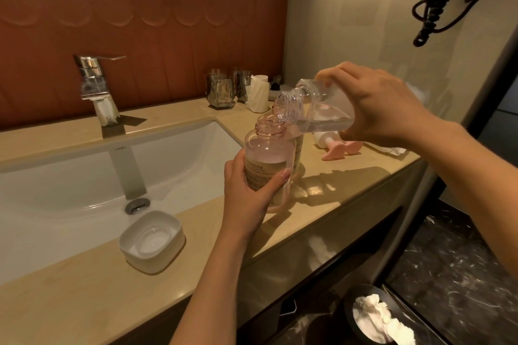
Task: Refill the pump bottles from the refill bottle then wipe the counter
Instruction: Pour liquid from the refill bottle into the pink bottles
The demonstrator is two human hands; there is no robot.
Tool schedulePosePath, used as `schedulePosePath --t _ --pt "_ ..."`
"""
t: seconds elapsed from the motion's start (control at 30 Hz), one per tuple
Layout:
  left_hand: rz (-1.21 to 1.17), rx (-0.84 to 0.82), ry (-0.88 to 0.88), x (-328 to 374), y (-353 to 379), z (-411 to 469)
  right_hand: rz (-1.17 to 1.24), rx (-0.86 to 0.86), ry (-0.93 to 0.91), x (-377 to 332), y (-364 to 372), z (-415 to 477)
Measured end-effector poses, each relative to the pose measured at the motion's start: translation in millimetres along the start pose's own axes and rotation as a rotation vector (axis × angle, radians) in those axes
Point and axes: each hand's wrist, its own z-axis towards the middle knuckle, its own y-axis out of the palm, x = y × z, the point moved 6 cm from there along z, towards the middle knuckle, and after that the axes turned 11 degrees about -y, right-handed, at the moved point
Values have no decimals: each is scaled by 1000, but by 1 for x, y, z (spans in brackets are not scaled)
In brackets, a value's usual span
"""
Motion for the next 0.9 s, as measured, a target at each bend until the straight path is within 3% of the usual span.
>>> schedulePosePath --t 0.53,0.9 --pt "123 65 11 4 0 -3 141 84 62 0 19 -17" --pt "65 2 -91 2 -1 -6 392 338 248 -4 25 -39"
